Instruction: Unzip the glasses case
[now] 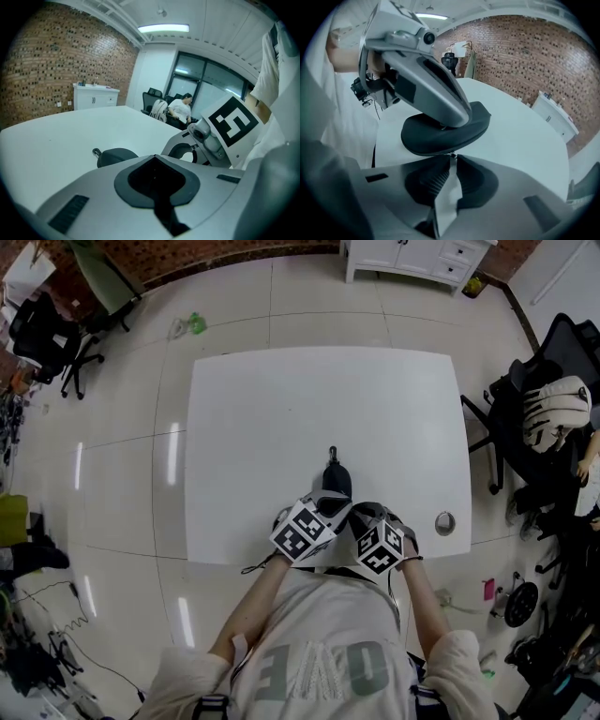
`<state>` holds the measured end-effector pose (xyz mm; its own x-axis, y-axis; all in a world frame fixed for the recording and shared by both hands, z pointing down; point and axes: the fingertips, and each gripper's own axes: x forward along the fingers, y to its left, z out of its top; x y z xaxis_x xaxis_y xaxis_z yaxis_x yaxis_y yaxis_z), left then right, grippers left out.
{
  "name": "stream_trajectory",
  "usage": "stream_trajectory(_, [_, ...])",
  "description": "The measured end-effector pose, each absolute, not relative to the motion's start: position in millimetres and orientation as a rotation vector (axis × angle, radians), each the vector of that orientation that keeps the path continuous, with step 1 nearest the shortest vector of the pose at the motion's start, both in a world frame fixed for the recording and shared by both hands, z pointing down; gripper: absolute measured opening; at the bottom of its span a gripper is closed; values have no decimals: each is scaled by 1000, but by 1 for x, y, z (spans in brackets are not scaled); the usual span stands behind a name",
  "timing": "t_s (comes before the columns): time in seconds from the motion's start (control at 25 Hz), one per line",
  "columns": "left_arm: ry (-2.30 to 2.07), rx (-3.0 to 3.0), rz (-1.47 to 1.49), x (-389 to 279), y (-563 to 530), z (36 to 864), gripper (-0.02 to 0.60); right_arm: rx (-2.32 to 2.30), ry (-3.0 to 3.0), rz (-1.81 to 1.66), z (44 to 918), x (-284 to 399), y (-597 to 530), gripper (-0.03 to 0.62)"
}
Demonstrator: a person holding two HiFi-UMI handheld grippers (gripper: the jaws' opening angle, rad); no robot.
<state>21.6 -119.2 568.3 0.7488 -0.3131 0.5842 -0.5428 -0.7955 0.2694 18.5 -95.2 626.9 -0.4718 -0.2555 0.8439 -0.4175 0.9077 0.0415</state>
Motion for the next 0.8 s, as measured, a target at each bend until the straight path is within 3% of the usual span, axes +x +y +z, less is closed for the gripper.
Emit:
stream_trajectory(0.24, [-641,2522,724,20,-119,569,3,390,-2017,-95,630,14,-91,26])
stream_trajectory(0.8, [-631,2501,742,19,-119,570,3,439,-1995,-137,626,19,-115,0])
